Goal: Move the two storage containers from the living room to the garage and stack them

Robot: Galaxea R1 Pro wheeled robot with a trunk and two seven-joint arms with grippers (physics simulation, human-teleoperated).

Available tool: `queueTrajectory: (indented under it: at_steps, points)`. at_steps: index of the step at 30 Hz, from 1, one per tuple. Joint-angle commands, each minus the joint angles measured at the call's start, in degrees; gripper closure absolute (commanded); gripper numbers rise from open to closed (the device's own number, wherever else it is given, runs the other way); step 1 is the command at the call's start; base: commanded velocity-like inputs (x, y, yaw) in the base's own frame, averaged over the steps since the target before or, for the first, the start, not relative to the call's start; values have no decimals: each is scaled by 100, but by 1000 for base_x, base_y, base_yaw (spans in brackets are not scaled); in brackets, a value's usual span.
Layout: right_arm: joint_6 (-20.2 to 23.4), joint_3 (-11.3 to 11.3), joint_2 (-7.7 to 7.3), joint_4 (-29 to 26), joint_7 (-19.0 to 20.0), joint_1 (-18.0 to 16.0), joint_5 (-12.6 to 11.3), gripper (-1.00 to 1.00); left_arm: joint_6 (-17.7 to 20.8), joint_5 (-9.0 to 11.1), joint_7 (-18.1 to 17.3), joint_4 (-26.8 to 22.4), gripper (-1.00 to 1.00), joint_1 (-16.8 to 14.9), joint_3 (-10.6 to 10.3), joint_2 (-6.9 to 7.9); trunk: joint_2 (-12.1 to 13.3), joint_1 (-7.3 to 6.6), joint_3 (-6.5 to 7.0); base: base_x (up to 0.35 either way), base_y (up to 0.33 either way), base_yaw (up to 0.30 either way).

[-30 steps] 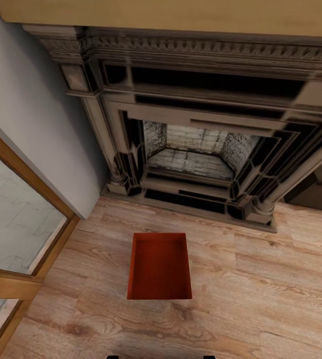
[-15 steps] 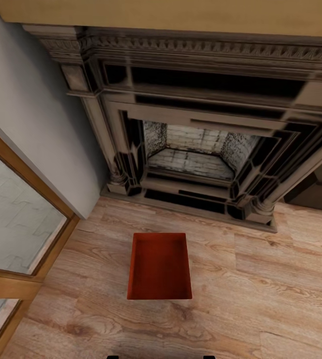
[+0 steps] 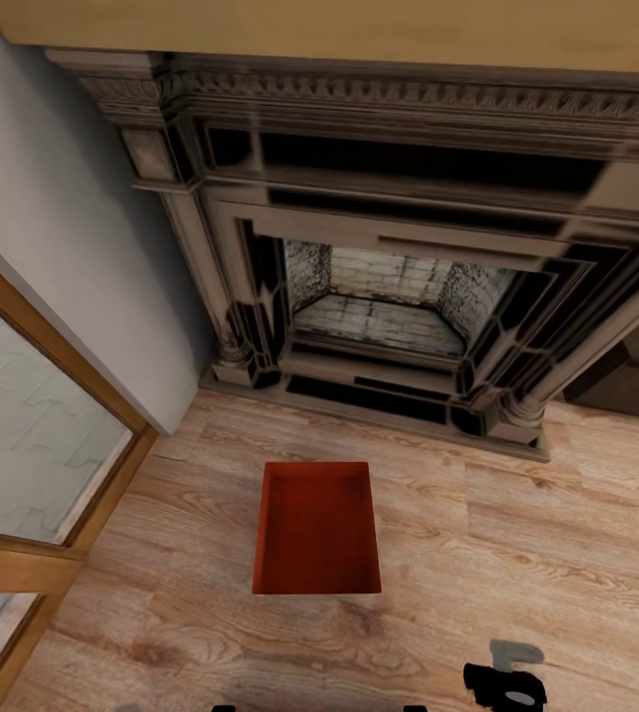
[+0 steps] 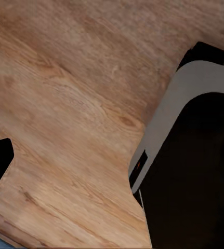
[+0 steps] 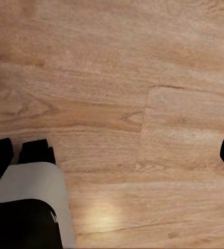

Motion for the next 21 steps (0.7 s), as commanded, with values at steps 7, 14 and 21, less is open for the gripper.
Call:
queueTrajectory:
  at_steps: [7,14,21]
  points:
    - [-33,-31,139,271,-11,-436,-24,-100,77,25,752,87,-100,-972,2,-441,-4,0,-5,0,0,0]
    - [-582,-13,826,226,-188,-460,35,-100,-222,-639,818,88,-100,-1101,-70,-1336,-4,0,-5,0,0,0]
    - [-746,14,1035,220,-174,-461,39,-100,-794,-868,821,127,-100,-1106,-83,-1412,-4,0,-5,0,0,0]
